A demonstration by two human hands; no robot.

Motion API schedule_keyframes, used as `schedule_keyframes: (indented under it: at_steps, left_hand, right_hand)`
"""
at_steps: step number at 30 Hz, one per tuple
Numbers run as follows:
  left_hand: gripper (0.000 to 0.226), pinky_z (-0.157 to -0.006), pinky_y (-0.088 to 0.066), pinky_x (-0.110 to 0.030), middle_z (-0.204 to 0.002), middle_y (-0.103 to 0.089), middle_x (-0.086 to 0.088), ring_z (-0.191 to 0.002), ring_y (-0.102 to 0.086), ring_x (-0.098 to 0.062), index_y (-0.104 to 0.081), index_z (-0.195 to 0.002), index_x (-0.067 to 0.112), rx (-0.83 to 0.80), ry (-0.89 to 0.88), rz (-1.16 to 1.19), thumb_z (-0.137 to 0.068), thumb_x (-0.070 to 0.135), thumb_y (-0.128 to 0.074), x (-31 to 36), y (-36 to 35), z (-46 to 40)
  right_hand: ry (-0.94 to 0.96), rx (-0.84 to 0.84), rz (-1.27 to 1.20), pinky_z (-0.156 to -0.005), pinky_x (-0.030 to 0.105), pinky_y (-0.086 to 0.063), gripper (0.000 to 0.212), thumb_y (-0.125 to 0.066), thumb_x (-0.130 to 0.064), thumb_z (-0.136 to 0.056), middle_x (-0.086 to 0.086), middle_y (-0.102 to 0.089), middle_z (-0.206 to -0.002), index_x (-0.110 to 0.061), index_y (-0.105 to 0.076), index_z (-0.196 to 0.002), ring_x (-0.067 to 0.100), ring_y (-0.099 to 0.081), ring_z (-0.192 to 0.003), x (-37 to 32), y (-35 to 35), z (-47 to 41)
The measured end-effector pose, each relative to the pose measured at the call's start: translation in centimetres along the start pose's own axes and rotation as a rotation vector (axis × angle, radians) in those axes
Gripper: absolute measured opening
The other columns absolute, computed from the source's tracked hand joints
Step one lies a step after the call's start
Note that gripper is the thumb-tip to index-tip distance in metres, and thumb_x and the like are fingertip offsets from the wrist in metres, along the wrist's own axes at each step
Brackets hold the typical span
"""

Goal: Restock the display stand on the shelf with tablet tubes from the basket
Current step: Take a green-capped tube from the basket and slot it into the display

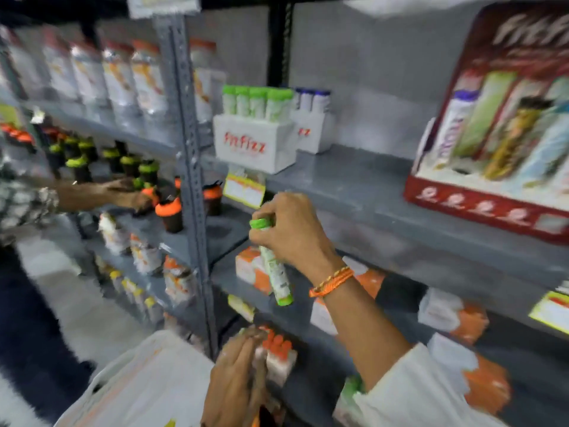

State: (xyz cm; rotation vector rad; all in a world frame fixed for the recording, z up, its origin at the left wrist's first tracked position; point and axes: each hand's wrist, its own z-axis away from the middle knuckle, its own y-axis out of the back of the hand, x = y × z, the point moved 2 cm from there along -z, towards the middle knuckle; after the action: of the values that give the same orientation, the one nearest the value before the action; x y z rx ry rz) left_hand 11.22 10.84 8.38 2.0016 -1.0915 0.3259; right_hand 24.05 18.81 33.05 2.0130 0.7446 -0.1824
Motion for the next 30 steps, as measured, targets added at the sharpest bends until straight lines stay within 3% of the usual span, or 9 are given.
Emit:
schedule_keyframes:
  at_steps: [5,8,11,13,16,19,27,30]
  left_hand:
    - [0.038,-0.113,-0.037,-0.023,-0.134,-0.061,0.001,-0.131,-0.054,-0.011,-0.065,-0.129,0.013,0.113,-0.222,0.143,-0.095,0.022,-0.049,6.3,-0.3,-11.4]
    - [0.039,-0.114,-0.037,-0.024,-0.135,-0.061,0.000,-0.131,-0.054,-0.014,-0.064,-0.129,0.009,0.129,-0.335,0.161,-0.097,0.020,-0.047,10.1,-1.5,-17.0]
    - [0.042,-0.115,-0.038,-0.030,-0.139,-0.059,0.000,-0.135,-0.051,-0.015,-0.061,-0.135,0.012,0.073,-0.428,0.156,-0.096,0.022,-0.047,12.7,-3.7,-21.0]
    - [0.041,-0.118,-0.035,-0.032,-0.139,-0.060,0.001,-0.135,-0.052,-0.016,-0.061,-0.135,0.014,0.040,-0.472,0.125,-0.098,0.026,-0.047,13.8,-5.5,-22.8]
    - [0.038,-0.117,-0.033,-0.037,-0.132,-0.065,0.000,-0.127,-0.058,-0.021,-0.064,-0.130,0.015,0.042,-0.549,0.030,-0.099,0.030,-0.046,14.6,-7.7,-24.1]
    - [0.038,-0.110,-0.037,-0.038,-0.128,-0.068,-0.001,-0.119,-0.062,-0.022,-0.067,-0.126,0.014,0.098,-0.596,-0.031,-0.099,0.030,-0.045,14.5,-8.5,-24.6]
    - [0.038,-0.103,-0.043,-0.042,-0.125,-0.070,-0.004,-0.114,-0.065,-0.024,-0.069,-0.123,0.013,0.186,-0.638,-0.083,-0.099,0.031,-0.046,14.1,-9.1,-25.3]
    - [0.037,-0.101,-0.043,-0.042,-0.124,-0.071,-0.004,-0.113,-0.065,-0.025,-0.070,-0.123,0.013,0.215,-0.636,-0.084,-0.099,0.031,-0.047,14.1,-9.0,-25.7]
  right_hand:
    - [-0.036,0.300,0.095,-0.068,0.026,-0.049,0.025,-0.081,-0.027,-0.060,0.007,-0.074,-0.078,-0.015,-0.081,-0.082,0.017,-0.062,-0.068,1.8,12.6,-2.4]
    - [-0.071,0.440,0.200,-0.071,0.036,-0.055,0.025,-0.077,-0.028,-0.060,0.006,-0.075,-0.079,-0.013,-0.078,-0.080,0.023,-0.068,-0.074,3.3,19.0,-3.0]
    - [-0.133,0.490,0.335,-0.081,0.034,-0.055,0.036,-0.080,-0.027,-0.067,0.010,-0.076,-0.096,-0.007,-0.077,-0.097,0.024,-0.069,-0.090,5.6,23.9,-3.5]
    - [-0.188,0.491,0.405,-0.078,0.039,-0.057,0.028,-0.081,-0.025,-0.070,0.014,-0.075,-0.091,-0.003,-0.076,-0.086,0.026,-0.069,-0.087,7.3,26.1,-4.0]
    - [-0.244,0.486,0.489,-0.068,0.043,-0.057,0.024,-0.081,-0.023,-0.070,0.019,-0.072,-0.075,0.000,-0.072,-0.067,0.029,-0.067,-0.076,9.4,28.0,-4.8]
    - [-0.247,0.524,0.539,-0.071,0.040,-0.058,0.024,-0.082,-0.024,-0.072,0.011,-0.068,-0.077,-0.006,-0.070,-0.063,0.023,-0.065,-0.079,10.5,28.8,-5.1]
    - [-0.237,0.507,0.620,-0.080,0.029,-0.050,0.028,-0.081,-0.025,-0.080,0.012,-0.061,-0.112,-0.003,-0.071,-0.094,0.024,-0.060,-0.102,10.5,28.9,-5.2]
    - [-0.246,0.496,0.632,-0.082,0.030,-0.053,0.027,-0.083,-0.026,-0.079,0.011,-0.061,-0.110,-0.004,-0.070,-0.088,0.023,-0.060,-0.097,10.4,29.0,-5.3]
